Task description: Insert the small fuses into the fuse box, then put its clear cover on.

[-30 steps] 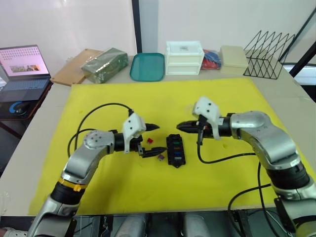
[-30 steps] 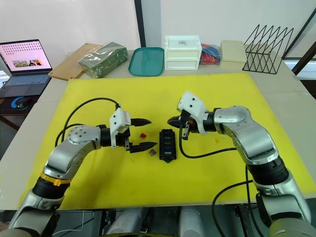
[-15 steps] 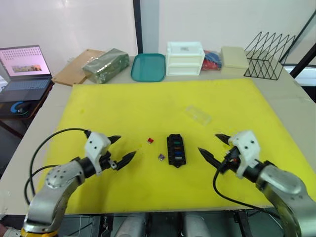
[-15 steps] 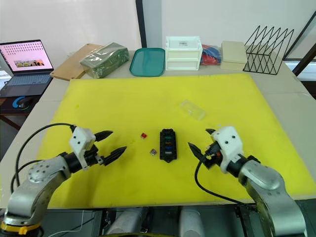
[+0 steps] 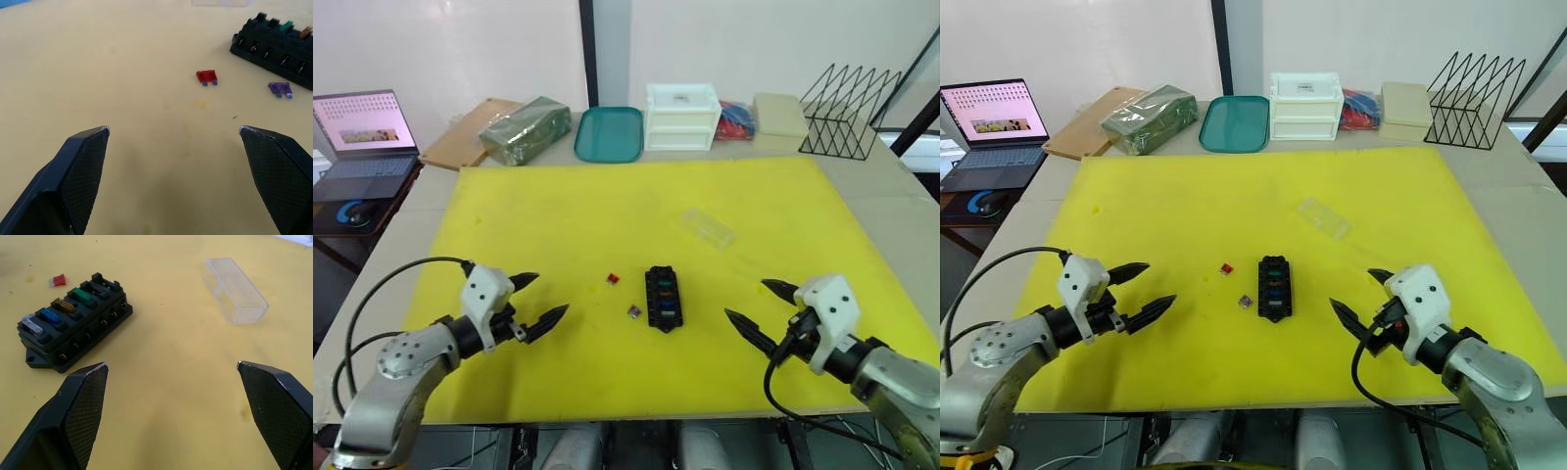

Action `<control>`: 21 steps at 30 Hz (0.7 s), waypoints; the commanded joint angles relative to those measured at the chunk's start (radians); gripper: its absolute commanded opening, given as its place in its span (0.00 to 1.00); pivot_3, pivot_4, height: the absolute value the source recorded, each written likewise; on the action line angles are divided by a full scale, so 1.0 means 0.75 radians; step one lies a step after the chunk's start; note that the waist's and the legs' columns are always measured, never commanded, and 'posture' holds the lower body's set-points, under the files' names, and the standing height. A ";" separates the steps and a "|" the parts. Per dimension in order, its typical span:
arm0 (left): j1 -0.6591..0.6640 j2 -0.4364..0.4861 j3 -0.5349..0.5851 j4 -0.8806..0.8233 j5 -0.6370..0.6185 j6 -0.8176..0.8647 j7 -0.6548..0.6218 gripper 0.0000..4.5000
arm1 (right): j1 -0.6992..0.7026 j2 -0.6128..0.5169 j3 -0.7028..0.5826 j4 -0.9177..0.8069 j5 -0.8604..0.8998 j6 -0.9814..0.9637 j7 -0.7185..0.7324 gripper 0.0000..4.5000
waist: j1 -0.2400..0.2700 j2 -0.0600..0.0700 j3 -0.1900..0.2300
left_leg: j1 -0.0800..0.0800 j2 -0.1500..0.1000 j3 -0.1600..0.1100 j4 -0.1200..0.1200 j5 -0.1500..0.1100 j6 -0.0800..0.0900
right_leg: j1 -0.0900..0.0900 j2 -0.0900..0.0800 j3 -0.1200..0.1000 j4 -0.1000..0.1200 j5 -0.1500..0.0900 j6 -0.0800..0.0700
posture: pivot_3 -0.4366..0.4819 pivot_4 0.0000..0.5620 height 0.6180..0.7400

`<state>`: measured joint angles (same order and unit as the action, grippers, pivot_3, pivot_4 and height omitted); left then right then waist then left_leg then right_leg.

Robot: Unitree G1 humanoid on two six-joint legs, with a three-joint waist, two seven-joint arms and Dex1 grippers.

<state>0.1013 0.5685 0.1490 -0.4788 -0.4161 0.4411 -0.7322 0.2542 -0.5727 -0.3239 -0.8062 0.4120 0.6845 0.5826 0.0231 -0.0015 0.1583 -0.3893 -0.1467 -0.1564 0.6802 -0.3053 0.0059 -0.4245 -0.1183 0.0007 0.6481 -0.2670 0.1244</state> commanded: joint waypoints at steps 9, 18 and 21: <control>-0.348 0.069 -0.264 0.210 0.054 0.006 -0.180 1.00 | -0.419 -0.175 0.207 0.116 0.076 0.072 0.112 0.99 | 0.020 0.000 0.000 | 0.000 0.000 0.000 0.001 0.000 0.000 | 0.000 0.000 0.000 0.000 0.000 0.000 | 0.48 0.27 1.00; -0.711 0.009 -0.234 0.490 -0.246 0.477 -0.294 1.00 | -0.793 -0.315 0.444 0.327 0.064 0.046 0.349 0.99 | 0.019 -0.001 0.001 | -0.002 0.000 -0.001 0.001 0.000 0.000 | -0.001 0.000 -0.001 0.000 0.000 0.000 | 0.48 0.27 1.00; -0.831 0.012 -0.241 0.637 -0.323 0.649 -0.358 1.00 | -0.888 -0.340 0.506 0.353 0.056 0.027 0.423 0.99 | 0.017 -0.001 0.001 | -0.002 0.000 -0.001 0.002 0.000 0.000 | -0.002 0.000 -0.001 0.001 0.000 0.000 | 0.48 0.27 1.00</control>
<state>-0.4817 0.5694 -0.0519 -0.0376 -0.6110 0.8603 -0.9686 -0.3728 -0.8098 0.0441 -0.5374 0.4537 0.7296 0.8670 0.0356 -0.0024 0.1590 -0.3907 -0.1467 -0.1570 0.6816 -0.3051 0.0060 -0.4262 -0.1181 -0.0004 0.6491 -0.2670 0.1245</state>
